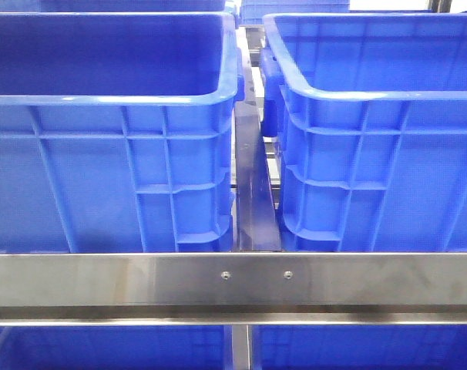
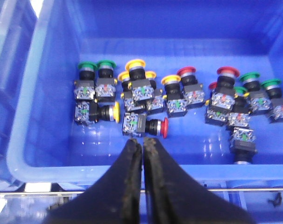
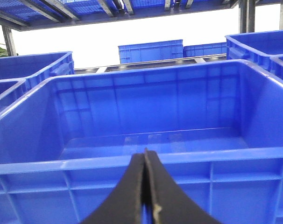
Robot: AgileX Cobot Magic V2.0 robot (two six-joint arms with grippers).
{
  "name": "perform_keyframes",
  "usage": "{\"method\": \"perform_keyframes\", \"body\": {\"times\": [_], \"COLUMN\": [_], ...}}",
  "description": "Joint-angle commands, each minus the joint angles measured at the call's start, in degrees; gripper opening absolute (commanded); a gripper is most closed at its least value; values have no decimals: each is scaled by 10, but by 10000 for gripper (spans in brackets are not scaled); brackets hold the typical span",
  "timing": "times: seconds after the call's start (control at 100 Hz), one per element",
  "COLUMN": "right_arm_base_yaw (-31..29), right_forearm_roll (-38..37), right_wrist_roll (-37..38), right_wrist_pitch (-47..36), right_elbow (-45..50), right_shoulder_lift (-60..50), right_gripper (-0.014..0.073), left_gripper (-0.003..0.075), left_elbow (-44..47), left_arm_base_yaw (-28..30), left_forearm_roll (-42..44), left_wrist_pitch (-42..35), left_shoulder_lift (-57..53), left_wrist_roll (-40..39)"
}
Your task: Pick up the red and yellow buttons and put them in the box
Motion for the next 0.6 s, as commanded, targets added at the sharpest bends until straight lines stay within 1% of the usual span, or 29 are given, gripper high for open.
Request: {"method": "perform_keyframes", "body": {"times": [0.0, 0.26, 0.34, 0.43, 0.48, 0.53, 0.55, 0.59], "right_arm_base_yaw": [1, 1, 1, 1, 1, 1, 1, 1], "right_forearm_roll": [-2, -2, -2, -2, -2, -2, -2, -2], "right_wrist_roll": [-1, -1, -1, -1, -1, -1, -1, -1], "right_wrist_pitch": [-48, -48, -48, -48, -48, -48, -48, -48], "right_elbow": [-12, -12, -12, -12, -12, -12, -12, -12], "right_shoulder_lift": [-15, -15, -15, -15, -15, -15, -15, -15], "right_gripper": [-68, -68, -68, -68, -68, -68, -68, -68], "left_gripper": [-19, -17, 2, 94, 171, 277, 305, 386], "left_elbow": [-23, -23, -23, -23, -23, -23, -23, -23], "left_arm_base_yaw": [0, 0, 0, 0, 0, 0, 0, 0], "left_forearm_roll": [-4, -4, -4, -4, -4, -4, -4, -4], "left_wrist_pitch": [-32, -28, -28, -28, -28, -28, -28, -28], "left_shoulder_lift": [21, 60, 61, 61, 61, 61, 61, 61], "left_wrist_roll": [0, 0, 0, 0, 0, 0, 0, 0]}}
